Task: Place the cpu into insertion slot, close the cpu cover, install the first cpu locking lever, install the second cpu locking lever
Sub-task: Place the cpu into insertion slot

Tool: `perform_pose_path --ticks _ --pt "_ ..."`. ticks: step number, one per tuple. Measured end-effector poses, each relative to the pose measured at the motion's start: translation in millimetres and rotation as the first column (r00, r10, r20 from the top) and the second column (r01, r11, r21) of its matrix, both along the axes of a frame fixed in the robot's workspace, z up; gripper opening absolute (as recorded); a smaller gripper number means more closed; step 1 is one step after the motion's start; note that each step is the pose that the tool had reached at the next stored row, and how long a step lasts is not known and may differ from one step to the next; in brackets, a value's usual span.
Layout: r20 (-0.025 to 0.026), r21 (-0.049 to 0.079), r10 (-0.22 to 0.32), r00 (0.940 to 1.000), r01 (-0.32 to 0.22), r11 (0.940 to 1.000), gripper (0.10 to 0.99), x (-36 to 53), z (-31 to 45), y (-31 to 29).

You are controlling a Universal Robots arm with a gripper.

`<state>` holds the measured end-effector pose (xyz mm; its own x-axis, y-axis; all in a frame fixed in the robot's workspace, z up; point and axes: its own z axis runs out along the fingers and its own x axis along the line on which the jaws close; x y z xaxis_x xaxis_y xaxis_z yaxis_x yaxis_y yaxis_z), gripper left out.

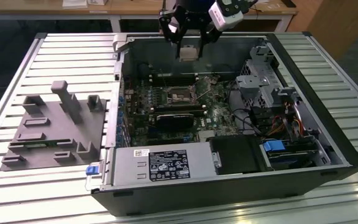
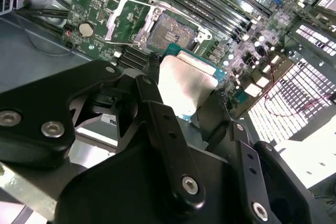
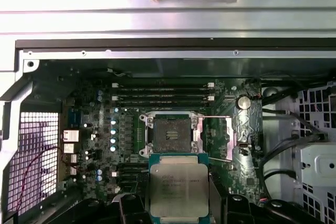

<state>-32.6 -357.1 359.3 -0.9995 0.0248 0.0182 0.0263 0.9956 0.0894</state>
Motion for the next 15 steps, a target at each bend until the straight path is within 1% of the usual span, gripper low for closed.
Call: perform_pose_path --ticks 15 --pt "0.0 -0.007 0.0 1.0 0.0 1.0 0.533 -1.7 -22.2 0.2"
